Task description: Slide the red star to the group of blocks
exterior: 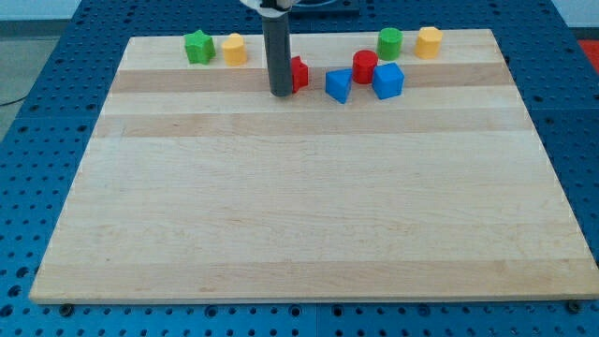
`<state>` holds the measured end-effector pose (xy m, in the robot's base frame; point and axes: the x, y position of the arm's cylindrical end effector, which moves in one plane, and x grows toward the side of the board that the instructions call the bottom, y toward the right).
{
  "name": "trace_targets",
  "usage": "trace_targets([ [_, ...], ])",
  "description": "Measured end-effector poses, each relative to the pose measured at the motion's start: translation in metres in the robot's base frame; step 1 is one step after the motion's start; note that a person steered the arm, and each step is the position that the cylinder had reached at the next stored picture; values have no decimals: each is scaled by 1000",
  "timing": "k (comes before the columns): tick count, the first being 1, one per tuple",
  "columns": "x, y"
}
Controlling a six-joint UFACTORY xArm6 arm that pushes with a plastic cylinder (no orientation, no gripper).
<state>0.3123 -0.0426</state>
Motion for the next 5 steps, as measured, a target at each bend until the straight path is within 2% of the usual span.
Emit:
trace_targets([
  [2, -32, 1],
  [4, -33, -24],
  [5, -57, -25],
])
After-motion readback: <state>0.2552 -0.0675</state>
